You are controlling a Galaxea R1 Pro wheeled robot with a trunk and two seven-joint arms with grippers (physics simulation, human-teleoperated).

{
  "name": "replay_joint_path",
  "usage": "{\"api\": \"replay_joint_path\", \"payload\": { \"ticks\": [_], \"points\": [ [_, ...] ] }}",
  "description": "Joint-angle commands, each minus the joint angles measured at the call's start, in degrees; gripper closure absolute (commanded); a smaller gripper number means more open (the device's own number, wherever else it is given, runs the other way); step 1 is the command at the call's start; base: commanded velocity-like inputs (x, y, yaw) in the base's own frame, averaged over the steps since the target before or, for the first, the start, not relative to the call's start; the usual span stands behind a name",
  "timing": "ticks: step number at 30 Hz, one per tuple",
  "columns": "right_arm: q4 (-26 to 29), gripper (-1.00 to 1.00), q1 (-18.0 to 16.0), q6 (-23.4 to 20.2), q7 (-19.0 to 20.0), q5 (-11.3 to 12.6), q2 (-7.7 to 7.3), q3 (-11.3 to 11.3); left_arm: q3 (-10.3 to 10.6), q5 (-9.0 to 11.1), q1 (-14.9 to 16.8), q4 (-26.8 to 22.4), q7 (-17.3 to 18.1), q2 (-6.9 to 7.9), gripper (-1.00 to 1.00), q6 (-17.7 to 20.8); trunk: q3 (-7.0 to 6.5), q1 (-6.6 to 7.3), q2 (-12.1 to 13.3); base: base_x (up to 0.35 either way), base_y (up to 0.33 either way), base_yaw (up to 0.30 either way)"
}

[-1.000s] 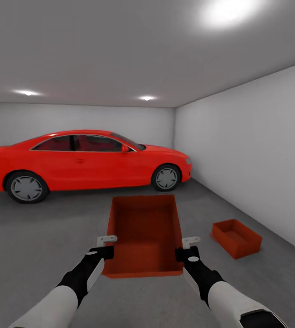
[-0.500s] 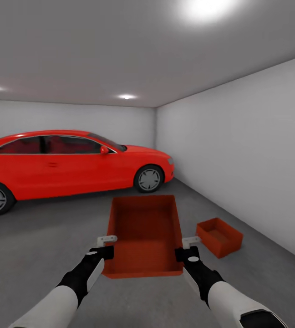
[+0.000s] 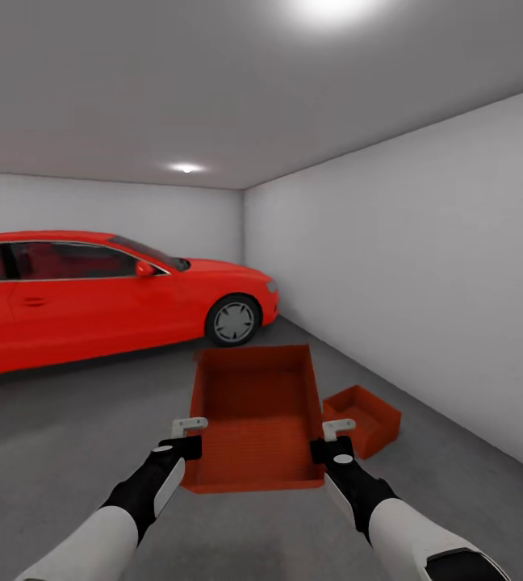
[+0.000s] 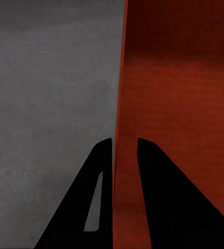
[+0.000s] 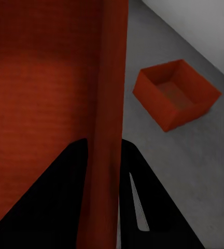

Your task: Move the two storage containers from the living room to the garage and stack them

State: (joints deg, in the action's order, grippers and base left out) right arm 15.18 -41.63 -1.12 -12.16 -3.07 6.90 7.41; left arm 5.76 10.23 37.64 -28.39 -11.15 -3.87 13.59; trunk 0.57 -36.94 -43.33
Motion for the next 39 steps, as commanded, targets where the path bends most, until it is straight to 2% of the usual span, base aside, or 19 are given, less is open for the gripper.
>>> {"api": "replay_joint_path", "payload": {
  "ticks": [1,39],
  "points": [
    [-0.2,1.00,0.0,-0.1,-1.5,-0.1,-0.02,-1.0,-0.2,-0.5,0.0,-1.4,-0.8,0.09,1.00,0.1,0.06,-0.05,-0.1,0.323,0.112,-0.260],
    [-0.2,1.00,0.0,-0.1,-1.4,-0.1,-0.04,-1.0,-0.2,-0.4,0.0,-1.5,-0.8,0.18,1.00,0.2,0.06,-0.05,-0.1,0.322,0.148,-0.260]
  ]
}}
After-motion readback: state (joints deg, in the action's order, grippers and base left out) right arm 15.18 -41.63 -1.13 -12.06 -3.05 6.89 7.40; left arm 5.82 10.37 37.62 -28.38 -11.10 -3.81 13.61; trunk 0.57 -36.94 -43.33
